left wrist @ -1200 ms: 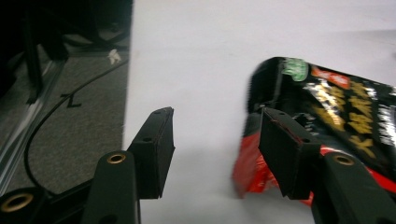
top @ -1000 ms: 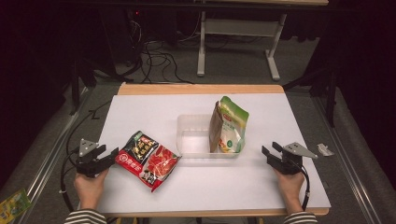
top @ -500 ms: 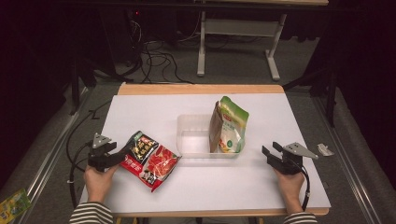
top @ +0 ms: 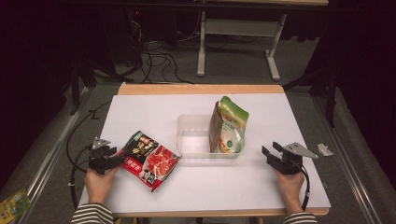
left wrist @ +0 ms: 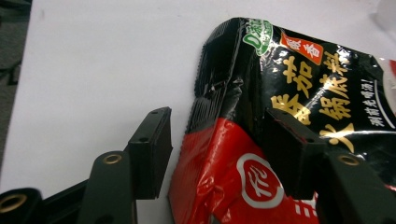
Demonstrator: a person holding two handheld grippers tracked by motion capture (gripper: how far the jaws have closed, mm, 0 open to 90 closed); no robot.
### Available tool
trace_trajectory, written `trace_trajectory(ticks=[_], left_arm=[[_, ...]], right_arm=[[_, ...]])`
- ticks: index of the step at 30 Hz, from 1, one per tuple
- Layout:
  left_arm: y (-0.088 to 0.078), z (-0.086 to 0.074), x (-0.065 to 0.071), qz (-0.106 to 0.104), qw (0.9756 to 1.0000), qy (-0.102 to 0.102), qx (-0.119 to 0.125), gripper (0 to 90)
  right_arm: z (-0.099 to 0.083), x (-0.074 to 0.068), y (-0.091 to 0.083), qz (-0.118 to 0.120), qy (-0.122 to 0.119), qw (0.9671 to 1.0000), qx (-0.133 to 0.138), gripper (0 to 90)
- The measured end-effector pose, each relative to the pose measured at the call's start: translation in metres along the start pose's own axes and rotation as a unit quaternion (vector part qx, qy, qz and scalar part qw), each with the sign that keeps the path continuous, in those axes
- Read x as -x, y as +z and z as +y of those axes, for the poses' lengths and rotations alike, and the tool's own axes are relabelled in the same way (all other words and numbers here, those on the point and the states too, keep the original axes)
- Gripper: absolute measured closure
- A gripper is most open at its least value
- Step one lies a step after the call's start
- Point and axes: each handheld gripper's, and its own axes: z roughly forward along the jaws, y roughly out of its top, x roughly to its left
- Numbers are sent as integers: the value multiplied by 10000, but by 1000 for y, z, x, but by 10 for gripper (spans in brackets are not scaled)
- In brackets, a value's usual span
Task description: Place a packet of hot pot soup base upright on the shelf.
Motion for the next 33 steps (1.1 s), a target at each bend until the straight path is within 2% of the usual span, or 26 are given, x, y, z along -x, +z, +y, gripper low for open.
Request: trace_trajectory(ticks=[6, 15, 22, 33], left_arm=[[3, -4, 0, -234, 9996, -159, -31, 494], [5, -6, -7, -689, 9961, -546, -82, 612], [6, -3, -10, -848, 9943, -610, -198, 669], [5, -3, -17, -1102, 9911, -732, -128, 808]], right_arm=[[0, -1, 1, -10, -62, 10000, -63, 460], [1, -3, 3, -35, -147, 9998, -104, 454], [1, -2, 2, -29, -76, 9999, -102, 455], [1, -2, 3, -40, -82, 9999, -114, 455]])
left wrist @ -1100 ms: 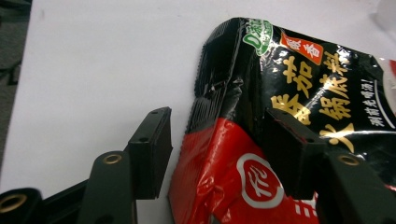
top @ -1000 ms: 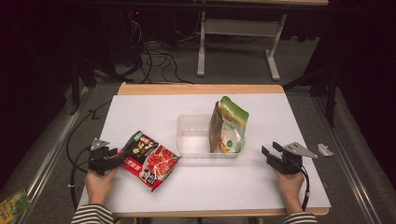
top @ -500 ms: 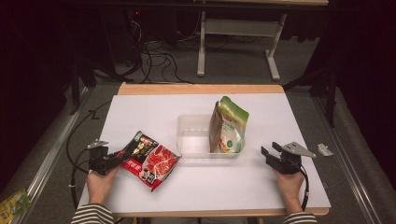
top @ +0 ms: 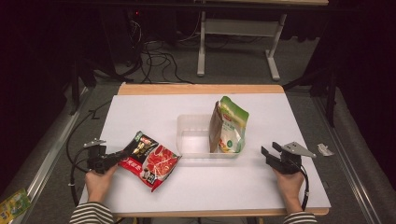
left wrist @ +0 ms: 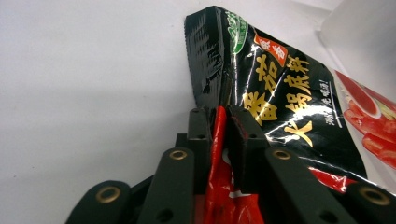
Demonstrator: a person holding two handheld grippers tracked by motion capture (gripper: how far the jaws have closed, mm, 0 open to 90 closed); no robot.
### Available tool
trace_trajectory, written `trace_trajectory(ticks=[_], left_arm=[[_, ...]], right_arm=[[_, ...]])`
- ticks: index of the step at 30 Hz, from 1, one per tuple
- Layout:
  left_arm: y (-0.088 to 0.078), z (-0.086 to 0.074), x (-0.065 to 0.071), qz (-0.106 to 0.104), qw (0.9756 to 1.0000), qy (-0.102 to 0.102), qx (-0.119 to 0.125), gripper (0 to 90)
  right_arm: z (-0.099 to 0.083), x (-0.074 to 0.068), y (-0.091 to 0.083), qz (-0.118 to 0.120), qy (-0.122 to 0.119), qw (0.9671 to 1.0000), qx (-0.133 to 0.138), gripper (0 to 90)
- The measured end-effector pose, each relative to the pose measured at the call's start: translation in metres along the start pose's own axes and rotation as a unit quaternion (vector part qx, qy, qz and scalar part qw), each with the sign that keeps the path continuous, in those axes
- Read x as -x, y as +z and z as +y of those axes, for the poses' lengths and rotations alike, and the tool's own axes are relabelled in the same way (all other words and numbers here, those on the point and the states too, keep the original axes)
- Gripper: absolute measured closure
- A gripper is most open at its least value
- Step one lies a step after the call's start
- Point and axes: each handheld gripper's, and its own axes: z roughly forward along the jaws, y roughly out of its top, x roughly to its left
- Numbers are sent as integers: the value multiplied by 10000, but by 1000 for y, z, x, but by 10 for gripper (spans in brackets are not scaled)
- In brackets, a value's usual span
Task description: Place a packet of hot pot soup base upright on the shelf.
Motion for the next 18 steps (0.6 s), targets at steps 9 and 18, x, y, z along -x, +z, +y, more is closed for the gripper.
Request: trace_trajectory(ticks=[9, 18], left_arm=[[-5, 2, 6, 54, 9998, 169, 86, 855], [-21, 4, 18, 59, 9988, 418, 243, 867]], right_arm=[[0, 0, 0, 13, 12, 10000, 11, 451], [0, 1, -1, 25, -17, 10000, 54, 450]])
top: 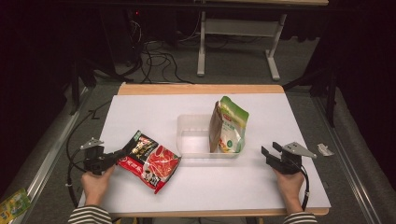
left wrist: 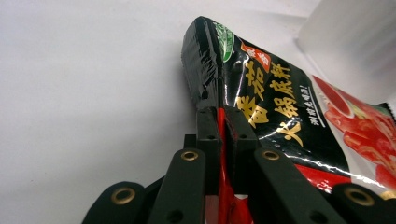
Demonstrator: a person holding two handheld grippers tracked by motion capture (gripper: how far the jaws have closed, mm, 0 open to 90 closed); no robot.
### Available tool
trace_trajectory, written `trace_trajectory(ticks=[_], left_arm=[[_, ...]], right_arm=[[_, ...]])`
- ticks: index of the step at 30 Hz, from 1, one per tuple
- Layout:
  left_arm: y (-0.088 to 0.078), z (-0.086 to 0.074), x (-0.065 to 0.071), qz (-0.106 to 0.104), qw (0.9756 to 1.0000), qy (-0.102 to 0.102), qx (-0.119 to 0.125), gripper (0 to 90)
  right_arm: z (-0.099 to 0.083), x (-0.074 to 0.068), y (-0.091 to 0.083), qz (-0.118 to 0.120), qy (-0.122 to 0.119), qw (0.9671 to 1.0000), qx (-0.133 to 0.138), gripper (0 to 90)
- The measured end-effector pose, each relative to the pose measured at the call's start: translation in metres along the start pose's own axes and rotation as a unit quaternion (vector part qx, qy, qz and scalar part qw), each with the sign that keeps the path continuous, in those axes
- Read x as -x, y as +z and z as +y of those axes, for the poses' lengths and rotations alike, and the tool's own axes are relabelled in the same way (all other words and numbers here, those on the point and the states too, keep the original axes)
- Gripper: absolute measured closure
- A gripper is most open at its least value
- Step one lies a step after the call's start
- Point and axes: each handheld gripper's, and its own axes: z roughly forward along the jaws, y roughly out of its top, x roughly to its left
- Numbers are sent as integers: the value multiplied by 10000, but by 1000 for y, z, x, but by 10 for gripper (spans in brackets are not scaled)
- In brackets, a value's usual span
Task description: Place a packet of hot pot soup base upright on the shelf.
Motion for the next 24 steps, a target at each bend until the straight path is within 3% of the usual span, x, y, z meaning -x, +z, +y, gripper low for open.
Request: trace_trajectory(ticks=[8, 17, 23, 24], left_arm=[[-13, 8, 16, 88, 9996, 211, 143, 869], [-24, 20, 31, -55, 9990, 338, 285, 881], [-30, 33, 48, -114, 9975, 581, 391, 885], [-30, 34, 53, -195, 9977, 465, 444, 885]], right_arm=[[0, 0, -1, 6, 20, 10000, 2, 449], [0, 0, -1, 22, 65, 10000, 11, 448], [0, 0, -1, 25, 58, 10000, 11, 448], [0, 0, -1, 22, 67, 10000, 9, 448]])
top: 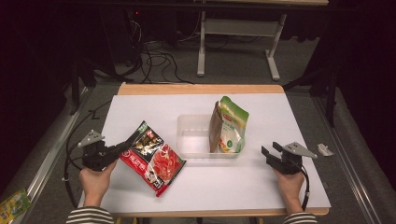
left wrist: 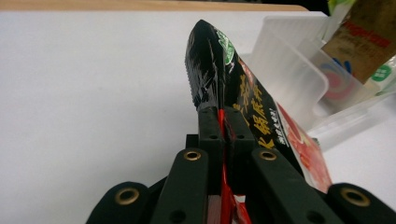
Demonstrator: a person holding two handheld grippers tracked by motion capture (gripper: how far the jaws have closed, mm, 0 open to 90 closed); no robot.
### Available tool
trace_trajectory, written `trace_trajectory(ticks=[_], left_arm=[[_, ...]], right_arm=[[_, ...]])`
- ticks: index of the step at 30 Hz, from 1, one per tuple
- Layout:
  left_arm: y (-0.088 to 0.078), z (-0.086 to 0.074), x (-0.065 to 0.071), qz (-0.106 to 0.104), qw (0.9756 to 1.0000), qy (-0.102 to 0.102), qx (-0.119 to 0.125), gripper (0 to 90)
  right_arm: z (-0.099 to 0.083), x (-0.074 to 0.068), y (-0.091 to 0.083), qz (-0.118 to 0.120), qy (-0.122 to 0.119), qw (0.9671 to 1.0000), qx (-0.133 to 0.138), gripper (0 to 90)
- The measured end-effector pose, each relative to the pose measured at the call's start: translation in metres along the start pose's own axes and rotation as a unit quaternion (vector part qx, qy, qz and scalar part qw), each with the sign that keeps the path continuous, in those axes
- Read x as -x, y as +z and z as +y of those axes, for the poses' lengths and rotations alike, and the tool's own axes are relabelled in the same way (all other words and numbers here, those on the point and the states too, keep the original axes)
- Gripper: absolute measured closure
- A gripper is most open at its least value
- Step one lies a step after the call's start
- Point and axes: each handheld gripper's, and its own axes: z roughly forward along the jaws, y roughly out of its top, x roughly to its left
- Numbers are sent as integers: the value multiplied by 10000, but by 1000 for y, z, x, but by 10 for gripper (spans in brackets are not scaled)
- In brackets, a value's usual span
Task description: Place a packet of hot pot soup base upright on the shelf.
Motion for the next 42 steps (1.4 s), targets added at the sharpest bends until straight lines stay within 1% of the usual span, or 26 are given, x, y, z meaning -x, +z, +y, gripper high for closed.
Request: trace_trajectory(ticks=[1, 4, 6, 11, 18, 22, 28, 35, 42], left_arm=[[-2, 3, 0, 15, 9998, 193, -44, 885], [-3, 9, 5, -89, 9997, 218, 5, 885], [-3, 11, 9, -111, 9996, 239, 33, 885], [-5, 19, 18, -220, 9990, 385, 25, 885], [-8, 29, 33, -343, 9976, 604, 28, 885], [-9, 33, 41, -376, 9966, 727, 7, 885], [-9, 37, 45, -509, 9960, 732, -8, 887], [-9, 42, 52, -615, 9947, 821, -21, 890], [-8, 47, 59, -720, 9937, 858, 22, 891]], right_arm=[[0, 0, 0, 0, -2, 10000, 0, 448], [0, 0, 0, -1, -2, 10000, 8, 448], [0, 0, 0, 6, 0, 10000, 13, 448], [0, 0, 0, 10, 43, 10000, 9, 447], [0, 0, 0, 9, 36, 10000, 17, 447], [0, 0, 0, 14, 50, 10000, 11, 447], [0, 1, 0, 25, 38, 10000, 32, 447], [0, 1, 0, 25, 33, 10000, 41, 446], [0, 1, 0, 30, 17, 10000, 46, 442]])
